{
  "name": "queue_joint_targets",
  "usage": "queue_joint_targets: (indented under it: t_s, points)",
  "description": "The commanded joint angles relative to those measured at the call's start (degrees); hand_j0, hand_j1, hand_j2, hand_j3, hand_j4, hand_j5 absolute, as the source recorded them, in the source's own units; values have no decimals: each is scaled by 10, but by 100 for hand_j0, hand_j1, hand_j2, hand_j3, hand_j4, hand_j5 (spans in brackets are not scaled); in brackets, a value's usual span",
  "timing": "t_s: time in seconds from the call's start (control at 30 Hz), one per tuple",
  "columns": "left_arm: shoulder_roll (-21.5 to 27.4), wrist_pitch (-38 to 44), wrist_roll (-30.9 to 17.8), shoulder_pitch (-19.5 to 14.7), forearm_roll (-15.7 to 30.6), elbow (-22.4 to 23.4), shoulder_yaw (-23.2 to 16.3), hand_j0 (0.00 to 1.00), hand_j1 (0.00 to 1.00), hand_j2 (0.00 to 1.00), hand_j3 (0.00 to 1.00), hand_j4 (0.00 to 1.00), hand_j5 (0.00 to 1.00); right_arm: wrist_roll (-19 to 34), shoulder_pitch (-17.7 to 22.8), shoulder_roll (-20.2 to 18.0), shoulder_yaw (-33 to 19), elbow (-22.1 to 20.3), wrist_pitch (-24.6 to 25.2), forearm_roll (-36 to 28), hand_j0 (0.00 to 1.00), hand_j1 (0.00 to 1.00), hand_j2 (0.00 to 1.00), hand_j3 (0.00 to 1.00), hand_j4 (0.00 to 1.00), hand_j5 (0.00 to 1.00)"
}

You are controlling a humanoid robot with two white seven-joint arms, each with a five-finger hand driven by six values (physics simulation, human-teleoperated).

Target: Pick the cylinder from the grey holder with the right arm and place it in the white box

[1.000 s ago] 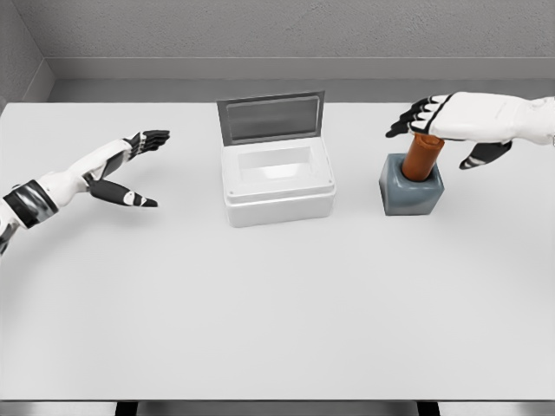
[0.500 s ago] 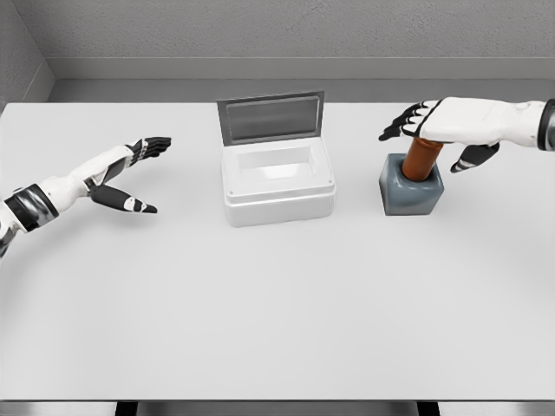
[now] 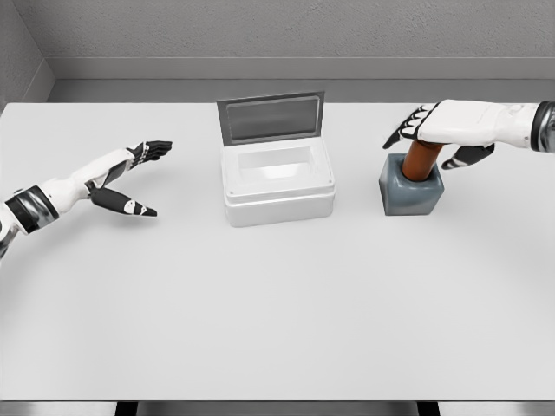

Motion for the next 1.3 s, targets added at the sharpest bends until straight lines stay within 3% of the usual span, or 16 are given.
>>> queue_joint_targets:
  t_s: [0.0,0.17,0.33,0.67,0.8,0.97,1.0,1.27]
  points:
    - [0,1,1,0,4,0,1,100,100,100,100,100,100,0,0,0,-1,1,2,-3,60,60,60,60,60,60]
    - [0,1,0,0,4,0,1,100,100,100,100,100,100,0,0,0,-1,0,2,-3,59,59,59,59,59,59]
    - [0,1,0,1,3,0,1,100,100,100,100,100,100,0,1,0,-1,-1,2,-3,49,49,49,49,49,49]
    - [0,1,-5,1,3,-1,1,100,100,100,100,100,100,0,3,-11,-4,-1,2,-4,47,47,47,47,47,47]
    - [-2,1,-5,1,3,-1,0,100,100,100,100,100,100,0,3,-33,-11,-3,2,-10,47,47,47,47,47,47]
    - [-15,1,-4,2,-23,-1,1,100,100,100,100,100,100,0,-4,-20,-44,-3,2,-15,47,47,47,47,47,47]
    - [-15,1,-5,2,-23,-1,1,100,100,100,100,100,100,0,-12,3,-46,-3,2,-17,46,46,46,46,46,46]
    - [9,1,-2,-4,-6,10,8,100,100,100,100,100,100,0,-44,62,-46,-6,2,-17,45,45,45,45,45,45]
